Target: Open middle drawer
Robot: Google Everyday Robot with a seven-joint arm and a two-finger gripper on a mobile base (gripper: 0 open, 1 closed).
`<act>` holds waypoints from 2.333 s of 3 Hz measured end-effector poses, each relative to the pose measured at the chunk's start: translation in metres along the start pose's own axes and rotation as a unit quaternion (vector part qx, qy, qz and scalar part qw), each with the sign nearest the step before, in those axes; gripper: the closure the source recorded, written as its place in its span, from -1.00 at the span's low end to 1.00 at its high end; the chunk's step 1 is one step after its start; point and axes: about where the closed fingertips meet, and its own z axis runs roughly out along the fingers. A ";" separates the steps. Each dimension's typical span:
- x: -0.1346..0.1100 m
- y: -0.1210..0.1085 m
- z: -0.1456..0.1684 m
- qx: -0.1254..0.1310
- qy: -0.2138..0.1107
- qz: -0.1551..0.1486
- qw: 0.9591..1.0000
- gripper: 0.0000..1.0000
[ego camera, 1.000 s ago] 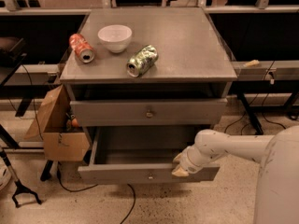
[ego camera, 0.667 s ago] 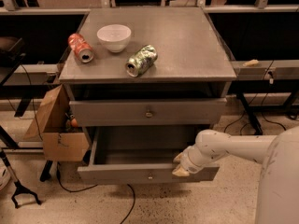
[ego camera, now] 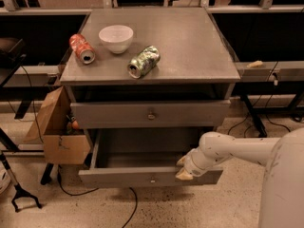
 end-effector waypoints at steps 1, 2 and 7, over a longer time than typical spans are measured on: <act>-0.001 -0.003 0.000 0.000 0.000 0.000 1.000 -0.75; 0.013 0.029 0.001 -0.021 0.015 0.001 1.000 -1.00; 0.012 0.043 -0.014 -0.036 0.028 -0.003 0.999 0.78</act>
Offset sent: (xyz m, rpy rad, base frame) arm -0.1075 -0.0197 -0.0157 -0.0648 0.1415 0.0464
